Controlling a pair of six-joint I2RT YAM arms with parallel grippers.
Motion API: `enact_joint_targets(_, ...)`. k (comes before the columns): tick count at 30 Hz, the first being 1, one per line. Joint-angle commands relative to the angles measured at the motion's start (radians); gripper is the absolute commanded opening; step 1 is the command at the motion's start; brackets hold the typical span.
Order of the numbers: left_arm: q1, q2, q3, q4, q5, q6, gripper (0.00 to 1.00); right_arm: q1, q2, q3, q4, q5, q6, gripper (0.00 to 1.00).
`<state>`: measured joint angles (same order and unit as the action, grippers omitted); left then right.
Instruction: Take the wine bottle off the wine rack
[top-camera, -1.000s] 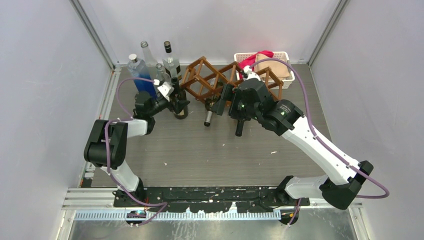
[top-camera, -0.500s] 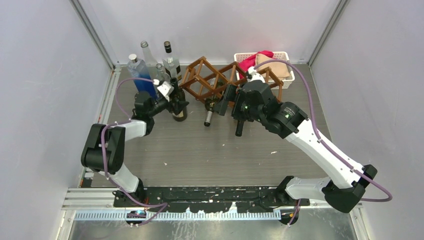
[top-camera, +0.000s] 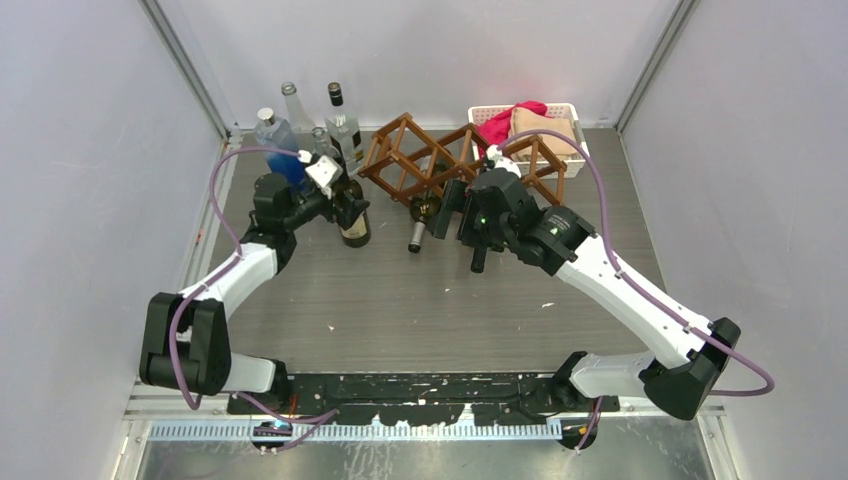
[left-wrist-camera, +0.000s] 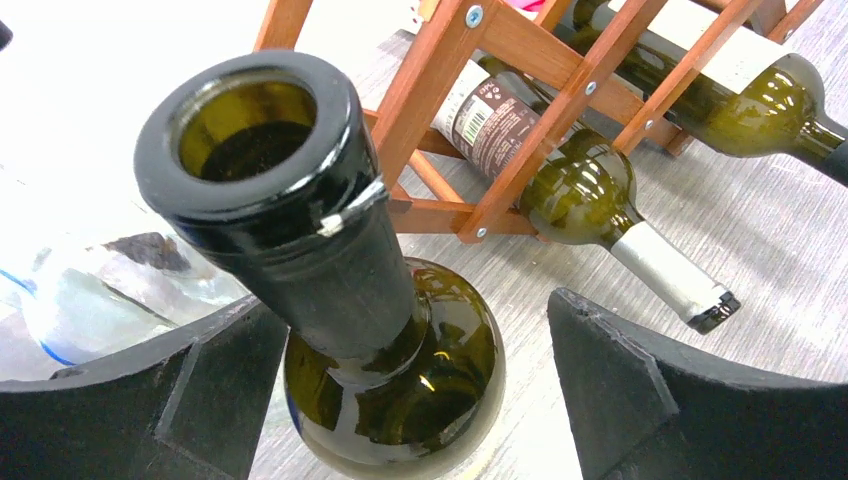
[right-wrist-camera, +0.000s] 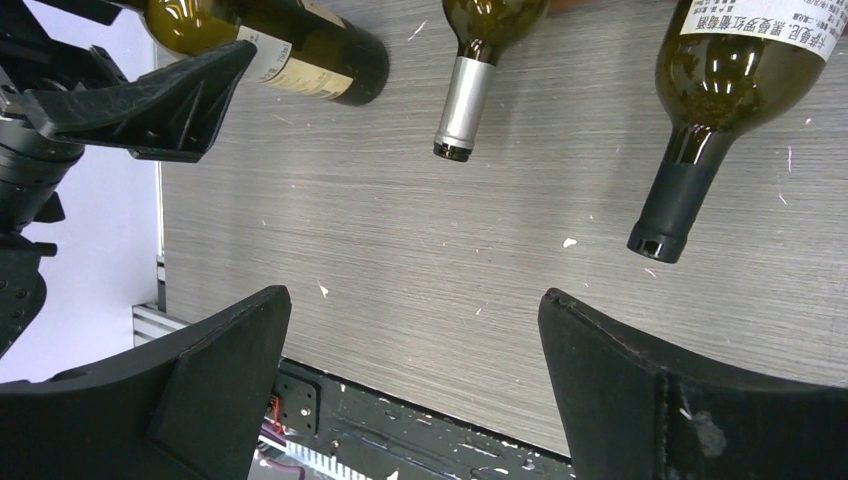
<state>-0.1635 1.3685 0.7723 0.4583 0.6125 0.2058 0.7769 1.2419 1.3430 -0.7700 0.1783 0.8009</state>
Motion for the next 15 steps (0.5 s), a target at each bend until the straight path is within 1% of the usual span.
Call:
enact_joint_targets(1, 0.004, -0.033, 0.028, -0.06, 0.014, -0.019, 1.0, 0.002, -0.026, -0.003, 0.05, 0.022, 0.015, 1.0)
enact_joint_targets(5, 0.025, -0.061, 0.099, -0.154, 0.022, -0.032, 0.99, 0.004, -0.057, -0.025, 0.044, 0.029, 0.018, 1.0)
enact_joint_targets(11, 0.036, -0.102, 0.178, -0.279, 0.098, -0.035, 0.96, 0.004, -0.079, -0.047, 0.044, 0.027, 0.026, 1.0)
enact_joint_targets(12, 0.036, -0.103, 0.189, -0.296, 0.113, -0.033, 0.95, 0.005, -0.081, -0.048, 0.044, 0.027, 0.026, 1.0)
enact_joint_targets(15, 0.036, -0.091, 0.211, -0.298, 0.129, -0.031, 0.82, 0.005, -0.079, -0.047, 0.048, 0.023, 0.026, 1.0)
